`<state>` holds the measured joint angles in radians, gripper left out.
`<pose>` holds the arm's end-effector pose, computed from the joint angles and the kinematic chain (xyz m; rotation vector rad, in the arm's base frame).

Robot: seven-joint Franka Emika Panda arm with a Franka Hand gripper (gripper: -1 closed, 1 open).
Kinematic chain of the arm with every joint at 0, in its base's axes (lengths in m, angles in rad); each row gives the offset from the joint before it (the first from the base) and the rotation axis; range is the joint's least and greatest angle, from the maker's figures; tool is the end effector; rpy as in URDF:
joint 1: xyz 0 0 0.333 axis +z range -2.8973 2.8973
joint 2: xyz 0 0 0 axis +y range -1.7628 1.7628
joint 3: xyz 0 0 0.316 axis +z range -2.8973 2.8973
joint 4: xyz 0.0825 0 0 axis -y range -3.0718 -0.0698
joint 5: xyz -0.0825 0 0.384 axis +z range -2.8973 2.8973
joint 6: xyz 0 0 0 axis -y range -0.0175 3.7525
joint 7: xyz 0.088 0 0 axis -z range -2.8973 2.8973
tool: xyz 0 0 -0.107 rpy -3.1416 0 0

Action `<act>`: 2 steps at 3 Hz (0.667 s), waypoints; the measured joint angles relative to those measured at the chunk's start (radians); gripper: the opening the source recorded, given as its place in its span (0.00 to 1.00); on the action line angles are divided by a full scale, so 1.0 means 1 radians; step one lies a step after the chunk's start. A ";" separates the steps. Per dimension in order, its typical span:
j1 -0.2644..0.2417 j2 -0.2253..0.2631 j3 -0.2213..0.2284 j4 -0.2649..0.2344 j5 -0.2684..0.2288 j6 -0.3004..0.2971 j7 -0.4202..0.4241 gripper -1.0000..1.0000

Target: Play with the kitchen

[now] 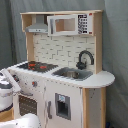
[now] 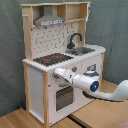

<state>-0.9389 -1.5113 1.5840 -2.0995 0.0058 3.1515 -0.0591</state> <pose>0.3497 0.5249 0.3386 1.1748 1.3284 1.2660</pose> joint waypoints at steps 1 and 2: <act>0.000 0.006 0.001 0.003 0.000 -0.008 -0.103 0.00; 0.001 0.009 0.001 0.009 0.000 -0.025 -0.204 0.00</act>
<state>-0.9380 -1.5027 1.5855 -2.0903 0.0058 3.1267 -0.2628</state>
